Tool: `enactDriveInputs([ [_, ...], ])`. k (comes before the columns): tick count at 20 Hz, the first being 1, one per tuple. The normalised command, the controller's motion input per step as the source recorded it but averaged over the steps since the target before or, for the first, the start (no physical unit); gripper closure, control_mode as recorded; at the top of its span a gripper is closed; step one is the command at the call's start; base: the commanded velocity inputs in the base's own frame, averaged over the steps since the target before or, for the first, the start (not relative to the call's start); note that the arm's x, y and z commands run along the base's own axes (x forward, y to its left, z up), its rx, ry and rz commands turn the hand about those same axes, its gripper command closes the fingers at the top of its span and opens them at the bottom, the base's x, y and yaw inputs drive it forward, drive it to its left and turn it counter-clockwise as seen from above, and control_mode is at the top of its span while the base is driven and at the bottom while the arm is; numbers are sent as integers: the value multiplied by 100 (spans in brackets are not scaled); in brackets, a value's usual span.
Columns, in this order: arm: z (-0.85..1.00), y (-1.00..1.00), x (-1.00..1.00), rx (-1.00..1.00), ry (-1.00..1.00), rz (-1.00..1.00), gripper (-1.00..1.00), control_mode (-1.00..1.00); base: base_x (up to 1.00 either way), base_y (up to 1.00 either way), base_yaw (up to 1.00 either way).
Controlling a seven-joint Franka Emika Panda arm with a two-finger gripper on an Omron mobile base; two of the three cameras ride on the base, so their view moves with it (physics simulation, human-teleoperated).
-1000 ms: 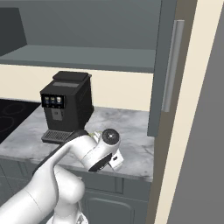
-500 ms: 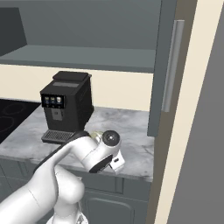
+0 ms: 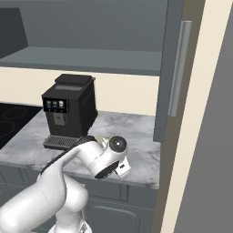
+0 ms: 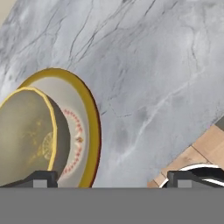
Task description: Pick up the bowls on the counter and stack them on top of one another in the open cabinet. Place the smaller bowl on top of the larger bowl.
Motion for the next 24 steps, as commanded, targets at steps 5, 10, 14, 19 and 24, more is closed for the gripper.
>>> enactDriveInputs([
  [5,-18,-3,15,1,1,0,-100,-100,0,0,0],
  [10,-18,-2,14,0,1,0,-100,-100,0,0,0],
  [14,-15,0,16,0,1,0,-100,-100,0,0,0],
  [19,-15,0,18,0,0,0,-100,-100,0,0,0],
  [24,-16,-2,16,0,0,0,-100,-100,0,0,0],
])
